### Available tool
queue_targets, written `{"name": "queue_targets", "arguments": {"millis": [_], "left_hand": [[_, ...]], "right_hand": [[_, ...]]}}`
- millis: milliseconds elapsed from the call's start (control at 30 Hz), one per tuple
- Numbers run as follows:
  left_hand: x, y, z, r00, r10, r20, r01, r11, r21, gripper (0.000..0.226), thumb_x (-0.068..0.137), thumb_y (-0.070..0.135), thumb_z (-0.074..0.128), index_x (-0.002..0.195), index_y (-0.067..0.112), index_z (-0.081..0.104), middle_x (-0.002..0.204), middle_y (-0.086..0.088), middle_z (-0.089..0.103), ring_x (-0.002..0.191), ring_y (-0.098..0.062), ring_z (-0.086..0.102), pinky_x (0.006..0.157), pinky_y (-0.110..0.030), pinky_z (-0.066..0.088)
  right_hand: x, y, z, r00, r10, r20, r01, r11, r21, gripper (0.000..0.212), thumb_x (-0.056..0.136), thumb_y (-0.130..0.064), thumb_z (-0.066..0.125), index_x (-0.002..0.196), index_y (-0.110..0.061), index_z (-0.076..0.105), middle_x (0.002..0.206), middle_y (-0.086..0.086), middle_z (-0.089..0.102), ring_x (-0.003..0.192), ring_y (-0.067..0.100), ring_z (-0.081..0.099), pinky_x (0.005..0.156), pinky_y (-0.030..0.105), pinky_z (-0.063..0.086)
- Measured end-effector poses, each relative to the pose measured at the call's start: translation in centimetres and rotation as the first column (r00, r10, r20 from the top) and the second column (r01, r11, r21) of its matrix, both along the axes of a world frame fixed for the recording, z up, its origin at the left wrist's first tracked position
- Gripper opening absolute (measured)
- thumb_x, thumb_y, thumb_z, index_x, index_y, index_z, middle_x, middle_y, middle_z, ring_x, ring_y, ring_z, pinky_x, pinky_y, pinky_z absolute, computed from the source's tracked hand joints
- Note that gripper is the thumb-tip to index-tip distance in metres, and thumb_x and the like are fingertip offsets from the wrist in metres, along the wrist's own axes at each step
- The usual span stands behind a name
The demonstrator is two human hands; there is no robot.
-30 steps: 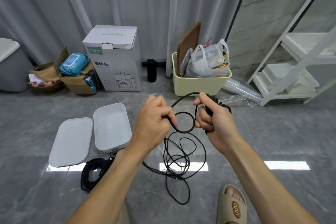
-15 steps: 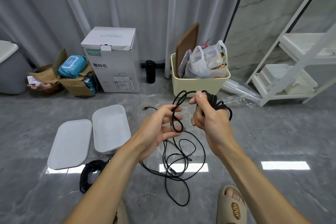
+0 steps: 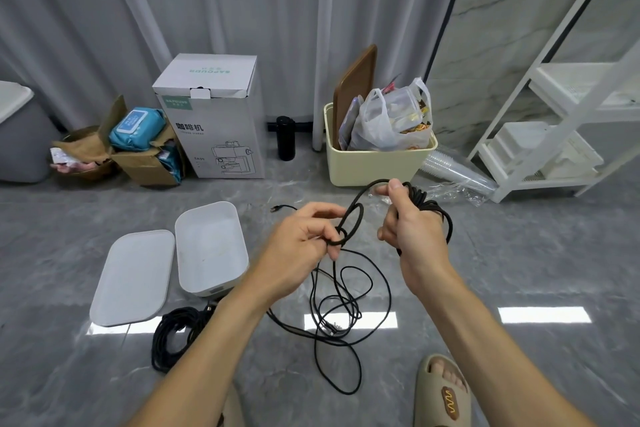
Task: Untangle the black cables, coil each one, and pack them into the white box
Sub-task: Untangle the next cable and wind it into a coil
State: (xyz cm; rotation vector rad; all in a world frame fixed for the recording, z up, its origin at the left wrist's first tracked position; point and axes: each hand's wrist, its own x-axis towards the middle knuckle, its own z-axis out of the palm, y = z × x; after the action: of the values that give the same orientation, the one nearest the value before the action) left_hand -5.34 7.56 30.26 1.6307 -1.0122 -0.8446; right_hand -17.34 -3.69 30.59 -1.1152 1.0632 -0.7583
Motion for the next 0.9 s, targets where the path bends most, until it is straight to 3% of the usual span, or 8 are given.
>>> {"name": "queue_targets", "arguments": {"millis": [167, 267, 467, 633, 700, 767, 833, 900], "left_hand": [[0.2, -0.1, 0.2, 0.989, 0.068, -0.127, -0.080, 0.993, -0.090, 0.056, 0.086, -0.018, 0.058, 0.051, 0.025, 0.054, 0.101, 0.003, 0.074, 0.099, -0.008, 0.068, 0.083, -0.018, 0.051], [0.4, 0.0, 0.5, 0.966, 0.081, -0.244, -0.104, 0.991, -0.084, 0.034, 0.083, -0.023, 0.056, 0.070, 0.006, 0.045, 0.088, -0.003, 0.076, 0.098, -0.012, 0.072, 0.089, -0.027, 0.054], [-0.4, -0.3, 1.5, 0.843, 0.070, -0.533, -0.155, 0.981, -0.117, 0.054, 0.075, -0.036, 0.037, 0.078, 0.017, 0.030, 0.062, -0.001, 0.054, 0.085, -0.024, 0.074, 0.081, -0.031, 0.058], [-0.1, -0.5, 1.4, 0.718, 0.175, -0.674, -0.274, 0.961, -0.042, 0.035, 0.084, -0.019, 0.051, 0.086, 0.015, 0.040, 0.081, -0.003, 0.055, 0.074, -0.016, 0.059, 0.071, -0.031, 0.056], [-0.2, -0.5, 0.9, 0.800, 0.314, -0.511, -0.341, 0.939, 0.044, 0.022, 0.090, 0.002, 0.063, 0.097, 0.016, 0.049, 0.099, -0.001, 0.057, 0.082, -0.011, 0.061, 0.080, -0.031, 0.055], [-0.3, -0.5, 0.5, 0.880, 0.434, -0.193, -0.428, 0.901, 0.073, 0.032, 0.088, 0.019, 0.072, 0.108, 0.025, 0.049, 0.113, 0.006, 0.054, 0.098, -0.004, 0.058, 0.088, -0.021, 0.046], [-0.6, -0.3, 0.5, 0.869, 0.489, 0.081, -0.487, 0.872, -0.047, 0.040, 0.083, 0.023, 0.077, 0.108, 0.031, 0.047, 0.113, 0.016, 0.044, 0.108, -0.005, 0.047, 0.091, -0.016, 0.038], [-1.2, -0.2, 0.5, 0.801, 0.531, 0.277, -0.489, 0.847, -0.210, 0.035, 0.081, 0.028, 0.076, 0.101, 0.033, 0.048, 0.106, 0.020, 0.041, 0.103, -0.004, 0.043, 0.094, -0.023, 0.036]], "right_hand": [[-0.3, -0.1, 0.6, 0.985, 0.156, 0.076, -0.158, 0.987, 0.025, 0.031, 0.103, -0.031, 0.049, 0.101, -0.010, 0.071, 0.045, -0.004, 0.020, 0.040, 0.012, 0.022, 0.056, 0.027, 0.038], [-0.4, 0.3, 0.9, 0.963, 0.247, 0.110, -0.254, 0.966, 0.055, 0.030, 0.103, -0.031, 0.050, 0.101, -0.010, 0.071, 0.045, -0.003, 0.019, 0.042, 0.014, 0.018, 0.054, 0.027, 0.037], [-0.3, 0.8, 1.0, 0.923, 0.384, 0.036, -0.385, 0.919, 0.078, 0.036, 0.102, -0.033, 0.051, 0.085, -0.004, 0.066, 0.045, -0.003, 0.018, 0.041, 0.014, 0.017, 0.052, 0.026, 0.034], [-0.2, 0.9, 1.1, 0.924, 0.380, -0.031, -0.377, 0.924, 0.068, 0.038, 0.102, -0.029, 0.052, 0.073, -0.005, 0.056, 0.041, -0.004, 0.020, 0.039, 0.014, 0.018, 0.050, 0.026, 0.031], [-0.1, 0.9, 1.1, 0.928, 0.370, -0.046, -0.366, 0.927, 0.084, 0.038, 0.102, -0.029, 0.051, 0.075, -0.002, 0.054, 0.041, -0.005, 0.021, 0.039, 0.014, 0.018, 0.051, 0.026, 0.031], [-0.1, 0.9, 0.9, 0.939, 0.339, -0.057, -0.333, 0.938, 0.098, 0.036, 0.102, -0.030, 0.051, 0.078, -0.003, 0.052, 0.041, -0.006, 0.022, 0.038, 0.013, 0.019, 0.051, 0.026, 0.031], [-0.1, 0.8, 0.6, 0.953, 0.294, -0.076, -0.285, 0.953, 0.105, 0.038, 0.102, -0.032, 0.051, 0.076, -0.005, 0.053, 0.042, -0.006, 0.021, 0.038, 0.013, 0.019, 0.052, 0.026, 0.033], [0.0, 0.7, 0.4, 0.966, 0.242, -0.095, -0.233, 0.967, 0.101, 0.039, 0.102, -0.033, 0.051, 0.072, -0.008, 0.054, 0.042, -0.005, 0.021, 0.038, 0.012, 0.020, 0.054, 0.027, 0.035]]}}
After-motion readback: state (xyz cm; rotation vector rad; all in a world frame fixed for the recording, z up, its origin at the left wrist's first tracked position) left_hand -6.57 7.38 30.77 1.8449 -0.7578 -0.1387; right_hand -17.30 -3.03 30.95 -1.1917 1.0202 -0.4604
